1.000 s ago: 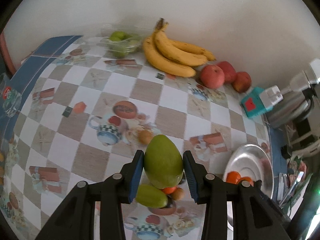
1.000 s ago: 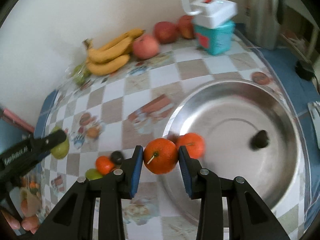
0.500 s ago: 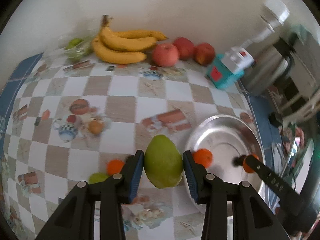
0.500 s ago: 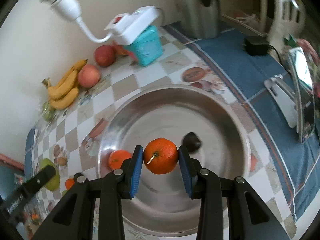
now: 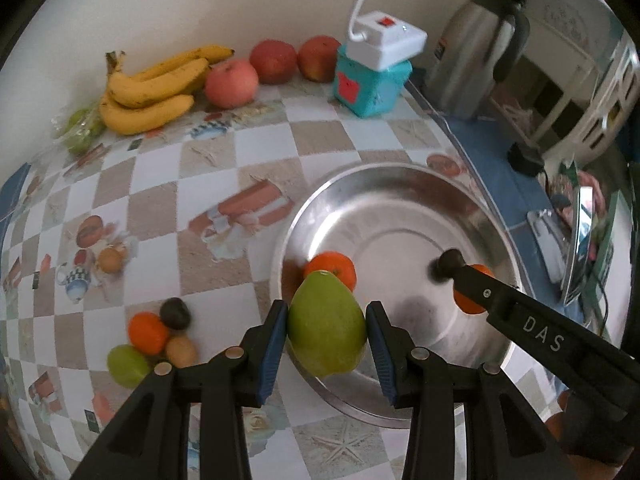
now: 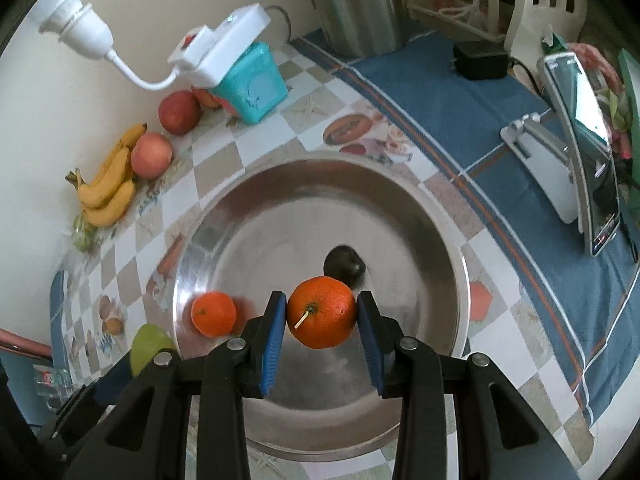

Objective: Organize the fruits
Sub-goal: 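Carry the pear and orange in both tools over the steel plate, then open the left tool to drop the pear while the right tool drops the orange into the plate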

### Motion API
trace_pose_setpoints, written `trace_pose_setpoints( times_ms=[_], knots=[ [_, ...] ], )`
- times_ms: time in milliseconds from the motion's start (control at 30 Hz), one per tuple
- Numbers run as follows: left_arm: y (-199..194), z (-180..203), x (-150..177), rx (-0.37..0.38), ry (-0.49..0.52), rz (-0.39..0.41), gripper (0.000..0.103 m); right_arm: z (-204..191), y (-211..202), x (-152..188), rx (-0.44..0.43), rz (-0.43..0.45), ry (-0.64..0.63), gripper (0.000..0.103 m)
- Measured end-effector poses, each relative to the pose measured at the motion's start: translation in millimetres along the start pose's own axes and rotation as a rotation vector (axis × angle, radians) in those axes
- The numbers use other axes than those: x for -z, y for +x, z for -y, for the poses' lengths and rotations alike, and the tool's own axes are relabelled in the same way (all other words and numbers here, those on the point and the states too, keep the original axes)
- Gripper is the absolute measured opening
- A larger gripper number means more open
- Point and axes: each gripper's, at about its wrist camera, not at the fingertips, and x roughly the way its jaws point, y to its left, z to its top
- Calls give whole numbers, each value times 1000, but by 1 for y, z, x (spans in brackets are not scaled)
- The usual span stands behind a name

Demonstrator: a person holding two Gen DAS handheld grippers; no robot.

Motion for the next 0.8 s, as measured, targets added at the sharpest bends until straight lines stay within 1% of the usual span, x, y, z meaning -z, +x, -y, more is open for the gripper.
trace_pose_setpoints(
  times_ms=[133, 233, 333, 400, 533, 633, 667, 700, 767, 800],
  knots=[
    [9, 6, 4, -14, 23, -16, 43, 5, 12, 5, 0, -62, 26, 38],
    [11, 9, 4, -17, 40, -11, 43, 7, 20, 8, 4, -93, 35, 38],
    [11, 12, 4, -33, 57, -5, 43, 9, 23, 9, 10, -110, 49, 38],
    [12, 11, 4, -27, 52, -9, 44, 11, 23, 10, 43, -111, 51, 39],
    [10, 10, 3, -34, 47, -6, 45, 13, 24, 9, 11, -121, 70, 40],
    [10, 8, 2, -44, 40, -9, 51, 8, 21, 7, 36, -113, 49, 48],
    [9, 6, 2, -47, 34, -10, 55, 7, 20, 6, 41, -111, 47, 53],
    [9, 5, 2, -45, 28, -11, 60, 7, 18, 5, 43, -108, 47, 61],
    [7, 2, 1, -42, 14, -10, 61, 6, 15, 4, 48, -99, 44, 67],
    [6, 1, 0, -45, 9, -7, 63, 5, 14, 3, 54, -94, 38, 68]
  ],
)
